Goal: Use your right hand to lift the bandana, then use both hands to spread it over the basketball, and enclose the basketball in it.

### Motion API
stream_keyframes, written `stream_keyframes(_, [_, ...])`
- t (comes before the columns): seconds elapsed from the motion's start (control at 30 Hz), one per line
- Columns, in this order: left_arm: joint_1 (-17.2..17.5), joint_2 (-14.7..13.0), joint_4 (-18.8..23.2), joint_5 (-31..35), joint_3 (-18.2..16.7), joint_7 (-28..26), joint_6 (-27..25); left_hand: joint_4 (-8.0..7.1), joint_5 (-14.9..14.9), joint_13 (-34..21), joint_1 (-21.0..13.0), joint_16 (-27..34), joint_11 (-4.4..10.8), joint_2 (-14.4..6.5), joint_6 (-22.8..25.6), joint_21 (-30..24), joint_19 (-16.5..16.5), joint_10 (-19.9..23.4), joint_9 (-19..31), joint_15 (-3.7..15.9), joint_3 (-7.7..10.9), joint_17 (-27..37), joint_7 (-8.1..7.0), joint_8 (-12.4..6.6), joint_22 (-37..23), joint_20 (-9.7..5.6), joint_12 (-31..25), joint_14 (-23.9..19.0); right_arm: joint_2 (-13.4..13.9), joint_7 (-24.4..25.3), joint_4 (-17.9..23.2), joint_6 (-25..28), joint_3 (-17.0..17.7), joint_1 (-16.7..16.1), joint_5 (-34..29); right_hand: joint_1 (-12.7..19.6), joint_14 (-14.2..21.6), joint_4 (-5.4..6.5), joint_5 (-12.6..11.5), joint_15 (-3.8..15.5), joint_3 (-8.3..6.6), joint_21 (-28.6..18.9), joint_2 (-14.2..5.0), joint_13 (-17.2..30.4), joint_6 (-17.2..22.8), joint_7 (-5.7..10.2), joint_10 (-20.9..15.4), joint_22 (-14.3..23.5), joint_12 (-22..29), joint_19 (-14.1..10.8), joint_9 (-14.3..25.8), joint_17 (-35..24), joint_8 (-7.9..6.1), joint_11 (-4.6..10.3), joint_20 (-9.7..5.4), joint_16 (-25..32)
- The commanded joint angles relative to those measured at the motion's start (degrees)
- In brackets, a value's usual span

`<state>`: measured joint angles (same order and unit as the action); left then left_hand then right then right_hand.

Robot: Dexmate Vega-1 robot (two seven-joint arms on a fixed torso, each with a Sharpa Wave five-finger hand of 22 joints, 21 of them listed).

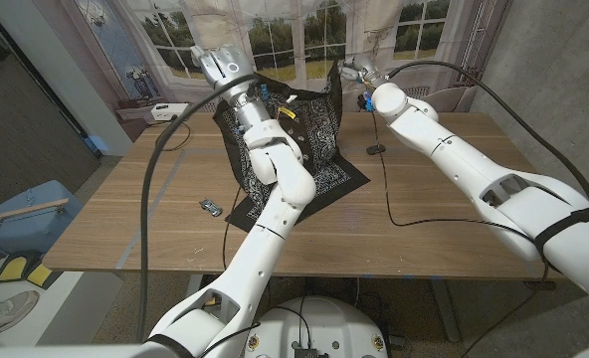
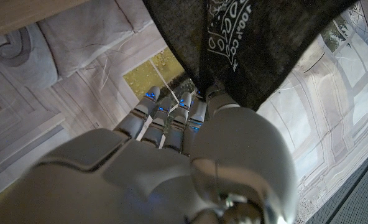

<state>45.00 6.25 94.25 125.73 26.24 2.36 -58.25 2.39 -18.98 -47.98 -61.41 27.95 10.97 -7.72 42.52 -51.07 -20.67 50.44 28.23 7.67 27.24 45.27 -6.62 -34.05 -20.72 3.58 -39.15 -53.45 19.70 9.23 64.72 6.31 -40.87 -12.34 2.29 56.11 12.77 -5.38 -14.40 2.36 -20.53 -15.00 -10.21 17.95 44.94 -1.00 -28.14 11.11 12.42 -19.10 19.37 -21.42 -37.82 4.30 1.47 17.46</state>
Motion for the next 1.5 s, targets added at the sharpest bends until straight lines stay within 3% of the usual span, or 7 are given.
stream_keyframes(0.03, [-5.6, -0.4, -11.6, -6.4, 0.0, 0.7, -6.6, 0.39, 0.4, -0.2, -1.2, -0.5, 0.46, -0.9, 5.3, -0.6, -0.2, 0.5, -0.2, 5.61, 0.06, 0.3, 1.82, -2.01, 0.1, -0.46, 0.5, -0.6, -9.7, 0.9, -23.6, -8.8, -6.4, 9.0, -3.7, 0.7, 0.0, -0.24, 0.2, 3.46, 0.16, 0.0, -0.23, 0.3, 2.2, 2.55, -0.1, 0.1, 0.1, -0.4, -0.1, -0.2, -2.53, -0.36, -0.55, 0.3])
stream_keyframes(0.17, [-8.8, -1.3, -17.4, -11.4, 1.4, -1.0, -9.3, 0.58, 0.8, 0.5, -1.2, -0.7, 0.48, -0.9, 5.7, -0.9, -0.2, 1.0, -0.7, 5.62, 0.11, 0.5, 1.83, -1.78, 0.4, -0.53, 1.0, -0.7, -18.6, 0.5, -43.5, -10.4, -10.5, 16.6, -3.5, 0.7, 0.0, -0.15, 0.3, 3.55, 0.26, -0.1, -0.29, 0.3, 2.0, 2.72, -0.1, 0.1, 0.1, -0.5, -0.2, -0.2, -2.37, -0.43, -0.73, 0.4])
stream_keyframes(0.53, [-18.5, -5.0, -30.5, -26.9, 10.3, -0.7, -16.6, 2.87, 4.3, 4.6, -1.4, -1.2, 0.63, -0.2, 8.2, -2.9, -1.2, 4.1, -4.4, 5.70, 0.36, 1.4, 2.25, 0.55, 1.9, -2.41, 3.2, -2.9, -17.1, -7.8, -39.2, 4.7, -23.7, 19.6, 8.6, 1.7, 1.1, -0.65, 0.5, 3.23, -0.09, -0.6, -0.43, 0.4, 0.8, 3.08, -0.6, 0.1, 0.4, -1.6, -0.9, -0.2, -1.56, -1.16, -0.07, 0.8])
stream_keyframes(0.8, [-24.0, -8.6, -34.3, -30.5, 20.1, 10.9, -20.3, -2.70, 8.4, 21.1, 23.9, -17.9, -1.69, 9.7, -16.8, 4.2, 12.5, -18.4, -16.9, 2.49, -9.19, -18.6, -5.24, 22.95, 10.2, 4.10, 26.4, 23.3, -15.8, -16.6, -39.2, 6.0, -29.2, 19.6, 17.7, -4.1, -0.5, 1.97, 3.9, -0.75, 3.55, 0.3, 1.62, -1.0, -20.5, 4.88, 6.2, 0.2, -0.8, 1.8, -8.0, -0.5, 15.01, -3.58, 3.91, 0.3])
stream_keyframes(1.07, [-24.4, -14.5, -25.0, -36.5, 24.6, 16.1, -20.3, -8.03, 7.8, 29.9, 40.4, -17.9, -7.73, 10.9, -40.6, 15.7, 24.6, -44.0, -17.7, -11.64, -16.06, -31.5, -4.89, 23.91, 10.4, 8.69, 28.8, 48.1, -15.4, -17.3, -39.2, 6.0, -26.3, 19.0, 18.1, -19.9, -9.4, 7.37, 2.1, -4.19, 14.37, 3.4, 9.21, -3.3, -35.9, 5.93, 19.1, 0.0, -1.9, 10.6, -8.6, 0.8, 26.87, -6.60, 7.58, -4.6])
stream_keyframes(1.4, [-21.7, -19.8, -10.8, -52.3, 23.3, 6.4, -19.0, -10.25, 7.5, 33.1, 47.1, -17.6, -9.49, 11.2, -44.9, 20.4, 29.4, -50.6, -17.8, -14.86, -19.02, -33.8, -4.87, 23.78, 10.3, 8.79, 28.5, 54.8, -15.9, -18.0, -39.2, 6.0, -17.9, 17.8, 13.3, -26.1, -11.9, 10.29, 1.3, -5.09, 17.51, 3.3, 9.48, -4.1, -38.0, 5.54, 22.7, -0.2, -1.2, 13.3, -8.2, 1.7, 26.62, -8.15, 10.33, -5.3])
stream_keyframes(1.5, [-20.7, -21.1, -7.1, -57.1, 22.6, 3.1, -18.5, -10.45, 7.5, 33.3, 47.8, -17.3, -9.71, 11.2, -45.1, 20.8, 29.8, -50.6, -17.9, -14.84, -19.35, -33.9, -4.84, 23.76, 10.3, 8.79, 28.3, 54.4, -16.0, -8.4, -39.2, 4.2, -19.8, 18.2, 8.9, -25.5, -11.1, 9.88, 1.1, -5.18, 17.22, 2.8, 9.03, -4.2, -37.5, 5.03, 22.2, -0.2, -0.9, 12.2, -8.1, 2.1, 26.34, -8.32, 10.38, -5.1])
